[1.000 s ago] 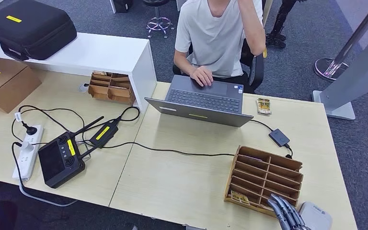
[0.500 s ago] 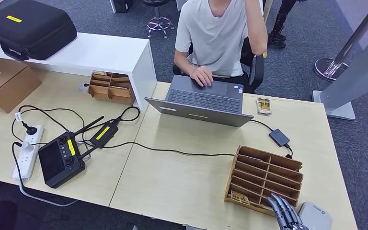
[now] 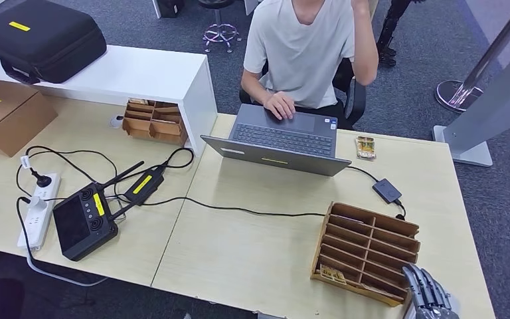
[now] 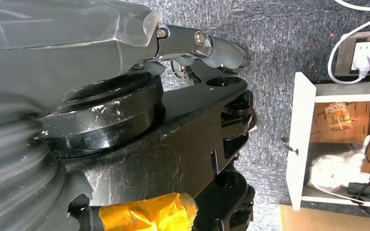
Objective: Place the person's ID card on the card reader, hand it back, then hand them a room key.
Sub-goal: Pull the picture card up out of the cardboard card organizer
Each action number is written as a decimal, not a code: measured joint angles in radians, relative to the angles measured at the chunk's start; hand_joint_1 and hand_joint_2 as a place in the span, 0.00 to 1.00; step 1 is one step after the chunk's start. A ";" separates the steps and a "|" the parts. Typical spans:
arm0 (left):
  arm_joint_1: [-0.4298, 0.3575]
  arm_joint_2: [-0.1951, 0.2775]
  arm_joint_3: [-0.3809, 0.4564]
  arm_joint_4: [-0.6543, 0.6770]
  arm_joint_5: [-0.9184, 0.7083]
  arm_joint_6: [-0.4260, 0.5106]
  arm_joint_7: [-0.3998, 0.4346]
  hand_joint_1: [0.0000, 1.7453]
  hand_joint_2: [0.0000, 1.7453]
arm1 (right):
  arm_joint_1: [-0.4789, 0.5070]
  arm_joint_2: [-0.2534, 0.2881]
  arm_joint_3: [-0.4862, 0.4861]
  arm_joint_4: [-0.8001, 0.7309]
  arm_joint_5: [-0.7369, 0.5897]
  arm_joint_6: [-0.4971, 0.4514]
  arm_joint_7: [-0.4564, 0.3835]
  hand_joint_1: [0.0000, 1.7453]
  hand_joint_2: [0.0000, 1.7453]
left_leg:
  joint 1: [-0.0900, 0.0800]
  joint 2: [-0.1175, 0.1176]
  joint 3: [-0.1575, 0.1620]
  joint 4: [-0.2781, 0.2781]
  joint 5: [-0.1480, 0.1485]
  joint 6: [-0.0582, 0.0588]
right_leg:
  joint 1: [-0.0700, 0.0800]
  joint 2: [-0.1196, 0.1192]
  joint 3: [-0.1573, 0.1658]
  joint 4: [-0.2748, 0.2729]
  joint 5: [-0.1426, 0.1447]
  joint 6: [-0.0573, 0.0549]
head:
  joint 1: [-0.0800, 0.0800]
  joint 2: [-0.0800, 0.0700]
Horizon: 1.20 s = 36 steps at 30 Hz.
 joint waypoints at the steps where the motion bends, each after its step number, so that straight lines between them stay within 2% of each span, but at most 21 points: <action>1: 0.000 0.000 0.000 0.000 0.001 0.000 0.000 0.00 1.00 | 0.004 0.002 -0.008 0.003 -0.001 0.000 0.000 0.00 1.00 | 0.000 0.000 0.000 0.000 0.000 0.000 | 0.000 0.000 0.000 0.000 0.000 0.000 | 0.000 0.000; 14: 0.000 0.001 -0.001 0.000 0.002 0.000 0.003 0.00 1.00 | 0.022 0.019 -0.050 0.019 -0.002 0.000 -0.007 0.00 1.00 | 0.000 0.000 0.000 0.000 0.000 0.000 | 0.000 0.000 0.000 0.000 0.000 0.000 | 0.000 0.000; 36: -0.004 0.001 -0.023 0.000 0.004 0.000 0.005 0.00 1.00 | -0.012 0.105 -0.060 0.036 0.000 0.040 -0.127 0.00 1.00 | 0.000 0.000 0.000 0.000 0.000 0.000 | 0.000 0.000 0.000 0.000 0.000 0.000 | 0.000 0.000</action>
